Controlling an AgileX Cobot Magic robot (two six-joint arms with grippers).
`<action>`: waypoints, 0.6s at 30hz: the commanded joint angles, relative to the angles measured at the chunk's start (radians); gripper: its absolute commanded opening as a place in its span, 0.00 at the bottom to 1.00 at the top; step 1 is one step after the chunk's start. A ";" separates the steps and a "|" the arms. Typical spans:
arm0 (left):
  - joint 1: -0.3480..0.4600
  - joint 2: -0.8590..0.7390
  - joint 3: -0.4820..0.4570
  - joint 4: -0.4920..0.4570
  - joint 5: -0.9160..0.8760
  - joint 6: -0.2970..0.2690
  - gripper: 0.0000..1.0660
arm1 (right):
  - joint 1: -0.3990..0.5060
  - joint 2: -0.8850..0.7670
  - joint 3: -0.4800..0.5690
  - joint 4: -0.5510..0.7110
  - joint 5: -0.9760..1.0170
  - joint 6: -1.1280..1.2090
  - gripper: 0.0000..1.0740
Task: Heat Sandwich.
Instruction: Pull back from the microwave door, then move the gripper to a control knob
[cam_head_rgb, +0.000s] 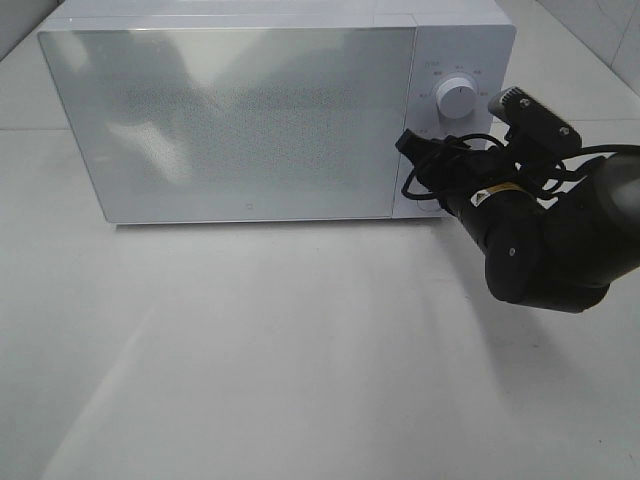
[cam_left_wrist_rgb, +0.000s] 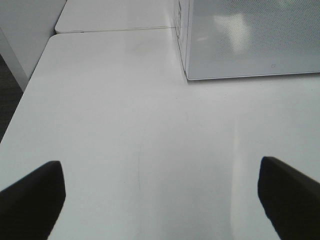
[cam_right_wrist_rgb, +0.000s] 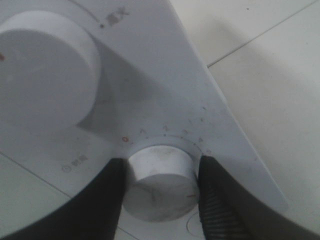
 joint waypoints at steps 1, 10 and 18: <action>0.002 -0.028 0.001 -0.011 -0.007 -0.009 0.94 | -0.002 -0.008 -0.012 -0.058 -0.055 0.174 0.17; 0.002 -0.028 0.001 -0.011 -0.007 -0.009 0.94 | -0.002 -0.008 -0.012 -0.069 -0.055 0.455 0.17; 0.002 -0.028 0.001 -0.011 -0.007 -0.009 0.94 | -0.002 -0.008 -0.012 -0.063 -0.058 0.717 0.18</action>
